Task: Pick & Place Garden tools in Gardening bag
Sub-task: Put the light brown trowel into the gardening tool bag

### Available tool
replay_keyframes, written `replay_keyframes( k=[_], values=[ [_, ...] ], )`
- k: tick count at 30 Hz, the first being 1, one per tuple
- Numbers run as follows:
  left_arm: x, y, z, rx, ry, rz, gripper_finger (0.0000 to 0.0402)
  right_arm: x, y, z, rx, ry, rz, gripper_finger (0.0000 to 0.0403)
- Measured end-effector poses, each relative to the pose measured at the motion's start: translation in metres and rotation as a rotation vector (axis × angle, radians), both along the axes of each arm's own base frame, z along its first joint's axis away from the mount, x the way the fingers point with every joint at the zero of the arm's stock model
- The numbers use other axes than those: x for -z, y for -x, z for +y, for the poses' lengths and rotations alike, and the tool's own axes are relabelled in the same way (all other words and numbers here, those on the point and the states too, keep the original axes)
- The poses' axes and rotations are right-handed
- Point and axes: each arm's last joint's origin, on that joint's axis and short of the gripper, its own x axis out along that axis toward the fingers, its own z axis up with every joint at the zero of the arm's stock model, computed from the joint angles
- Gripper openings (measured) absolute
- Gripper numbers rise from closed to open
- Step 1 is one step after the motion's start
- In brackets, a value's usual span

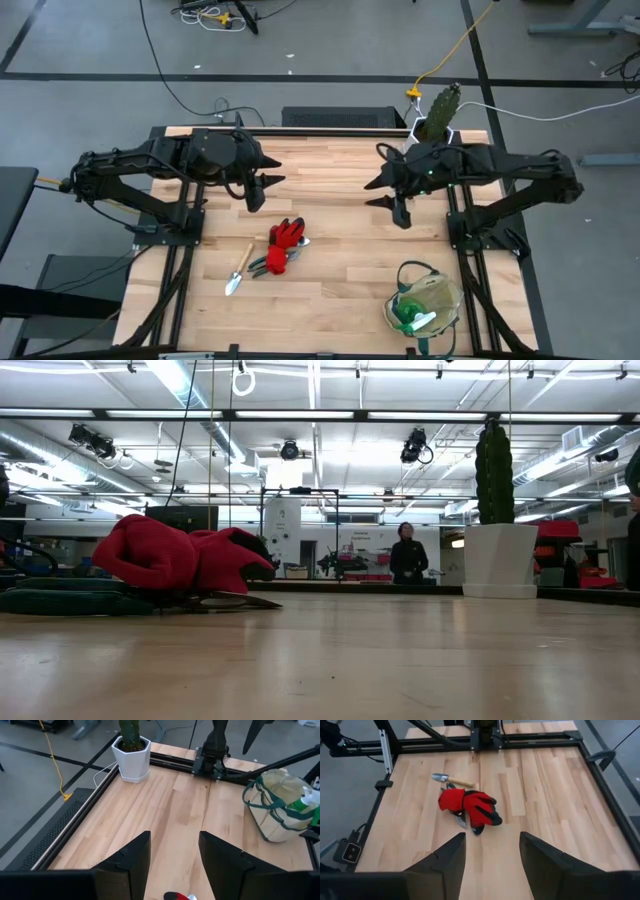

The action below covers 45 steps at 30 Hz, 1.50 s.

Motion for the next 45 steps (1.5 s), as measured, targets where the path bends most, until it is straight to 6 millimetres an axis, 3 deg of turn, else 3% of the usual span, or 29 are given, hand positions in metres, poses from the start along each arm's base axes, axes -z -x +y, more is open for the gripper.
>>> replay_keyframes(
  k=[7,16,30,38,45],
  values=[
    [0.0,0.0,0.0,0.005,-0.007,0.002,0.0174,0.022,-0.005,0.0,0.001,-0.019,-0.077,0.0186],
    [0.0,0.0,0.0,0.005,-0.008,0.002,0.0174,0.037,0.01,0.0,0.006,-0.045,-0.188,0.0186],
    [0.002,0.001,0.0,-0.009,0.043,0.009,0.0174,0.02,0.037,-0.001,-0.034,-0.018,-0.28,0.0186],
    [0.022,0.005,-0.001,-0.042,0.113,0.188,0.0174,0.017,0.042,-0.001,-0.047,0.006,-0.295,0.0186],
    [0.035,0.005,-0.001,-0.001,0.056,0.354,0.0174,0.017,0.041,-0.001,-0.043,0.007,-0.298,0.0186]
  ],
)
